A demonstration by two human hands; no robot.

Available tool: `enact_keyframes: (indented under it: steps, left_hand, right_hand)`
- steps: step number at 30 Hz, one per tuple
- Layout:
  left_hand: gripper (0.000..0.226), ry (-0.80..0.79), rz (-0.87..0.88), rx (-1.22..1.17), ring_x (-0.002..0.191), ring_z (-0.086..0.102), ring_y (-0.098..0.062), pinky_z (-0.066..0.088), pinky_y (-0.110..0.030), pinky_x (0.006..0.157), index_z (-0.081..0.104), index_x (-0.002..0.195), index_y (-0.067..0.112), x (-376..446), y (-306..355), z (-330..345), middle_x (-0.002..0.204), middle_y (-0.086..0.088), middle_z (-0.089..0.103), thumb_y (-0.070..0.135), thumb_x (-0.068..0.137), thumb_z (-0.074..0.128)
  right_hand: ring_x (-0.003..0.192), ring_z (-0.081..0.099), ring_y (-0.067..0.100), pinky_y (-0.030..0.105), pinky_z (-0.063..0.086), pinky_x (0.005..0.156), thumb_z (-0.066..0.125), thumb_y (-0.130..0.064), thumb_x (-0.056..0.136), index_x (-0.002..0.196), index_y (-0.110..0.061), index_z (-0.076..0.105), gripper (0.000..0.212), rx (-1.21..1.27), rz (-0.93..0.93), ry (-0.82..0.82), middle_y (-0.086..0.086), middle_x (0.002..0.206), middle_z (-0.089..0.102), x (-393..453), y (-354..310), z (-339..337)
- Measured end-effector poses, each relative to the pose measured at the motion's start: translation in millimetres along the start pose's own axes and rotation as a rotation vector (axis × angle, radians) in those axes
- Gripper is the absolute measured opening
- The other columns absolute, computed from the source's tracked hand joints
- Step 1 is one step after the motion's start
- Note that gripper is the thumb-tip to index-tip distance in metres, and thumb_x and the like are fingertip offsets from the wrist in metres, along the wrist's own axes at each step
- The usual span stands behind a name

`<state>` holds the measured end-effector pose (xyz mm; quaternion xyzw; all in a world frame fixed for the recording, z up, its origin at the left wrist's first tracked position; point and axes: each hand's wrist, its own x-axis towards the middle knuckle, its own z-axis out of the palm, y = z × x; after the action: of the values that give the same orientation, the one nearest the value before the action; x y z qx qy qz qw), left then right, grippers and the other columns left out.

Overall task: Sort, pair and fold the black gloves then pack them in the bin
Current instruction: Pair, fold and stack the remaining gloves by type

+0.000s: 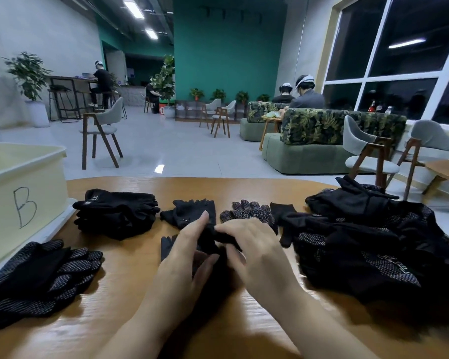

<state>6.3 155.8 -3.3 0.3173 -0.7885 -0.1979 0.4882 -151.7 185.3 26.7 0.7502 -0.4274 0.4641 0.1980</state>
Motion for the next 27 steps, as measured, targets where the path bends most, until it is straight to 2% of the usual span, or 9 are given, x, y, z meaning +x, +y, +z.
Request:
enact_keyframes:
  steps: [3,6,9,12,14,18,22,25,27]
  left_hand:
    - [0.029,0.023,0.062,-0.002,0.098,0.059,-0.007,0.051,-0.029,0.082,0.046,0.111,0.048,2,-4,-2,0.109,0.023,0.051,0.035,0.085,0.050]
    - [0.016,0.035,0.093,0.015,0.095,0.056,-0.007,0.047,-0.026,0.080,0.046,0.097,0.040,3,-3,-4,0.100,0.020,0.050,0.031,0.084,0.046]
    - [0.015,-0.009,0.072,-0.036,0.113,0.051,-0.008,0.042,-0.019,0.092,0.042,0.094,0.039,1,0,-4,0.113,0.023,0.047,0.028,0.084,0.046]
    - [0.019,-0.074,0.035,-0.058,0.124,0.042,-0.004,0.034,-0.010,0.094,0.040,0.089,0.041,-1,3,-4,0.125,0.028,0.039,0.027,0.079,0.047]
    - [0.019,-0.096,0.043,-0.033,0.125,0.039,-0.003,0.035,-0.009,0.091,0.041,0.085,0.040,-2,5,-5,0.129,0.026,0.034,0.027,0.073,0.048]
    - [0.027,-0.088,0.051,0.013,0.122,0.042,-0.004,0.040,-0.013,0.084,0.045,0.079,0.038,-3,5,-9,0.132,0.024,0.031,0.015,0.068,0.054]
    - [0.027,-0.045,0.030,0.050,0.127,0.036,0.000,0.028,-0.003,0.090,0.048,0.076,0.035,0,1,-17,0.133,0.024,0.032,0.012,0.065,0.059]
    - [0.026,0.014,-0.059,0.031,0.124,0.033,0.007,0.027,-0.003,0.091,0.050,0.075,0.033,2,-2,-25,0.128,0.024,0.034,0.012,0.062,0.056]
    - [0.025,0.064,-0.125,-0.006,0.120,0.032,0.014,0.023,0.003,0.088,0.050,0.074,0.032,1,-4,-30,0.127,0.019,0.036,0.011,0.061,0.053]
  right_hand:
    - [0.095,0.056,0.009,0.028,0.035,0.084,0.058,-0.010,0.079,0.107,-0.025,0.057,0.032,-0.053,-0.012,-0.003,-0.015,0.101,0.063,-11,-6,4]
    - [0.103,0.050,0.009,0.022,0.027,0.088,0.062,-0.022,0.070,0.113,-0.029,0.054,0.044,-0.133,0.140,-0.005,-0.015,0.110,0.061,-18,-2,6]
    - [0.100,0.048,0.008,0.020,0.035,0.088,0.075,-0.013,0.062,0.116,-0.027,0.052,0.060,-0.133,0.303,0.022,-0.009,0.116,0.055,-23,12,8]
    - [0.085,0.052,-0.003,0.008,0.041,0.075,0.074,-0.003,0.068,0.107,-0.035,0.053,0.054,0.145,0.409,0.028,-0.017,0.110,0.052,-24,19,7]
    - [0.101,0.052,-0.007,0.007,0.042,0.077,0.066,-0.002,0.069,0.095,-0.036,0.052,0.046,0.291,0.428,0.036,-0.019,0.111,0.053,-26,19,8]
    - [0.113,0.050,-0.003,0.011,0.039,0.088,0.057,-0.006,0.070,0.082,-0.034,0.045,0.033,0.356,0.417,0.017,-0.016,0.119,0.052,-26,18,11]
    - [0.119,0.042,-0.006,0.006,0.033,0.090,0.050,-0.018,0.077,0.080,-0.032,0.042,0.017,0.366,0.350,-0.034,-0.012,0.128,0.044,-16,16,11]
    - [0.114,0.041,-0.012,0.005,0.033,0.085,0.048,-0.014,0.078,0.082,-0.027,0.046,0.015,0.371,0.284,-0.078,-0.014,0.130,0.039,-2,16,16]
    - [0.109,0.042,-0.015,0.005,0.035,0.082,0.049,-0.009,0.078,0.085,-0.017,0.052,0.010,0.382,0.245,-0.104,-0.009,0.129,0.041,7,15,21]
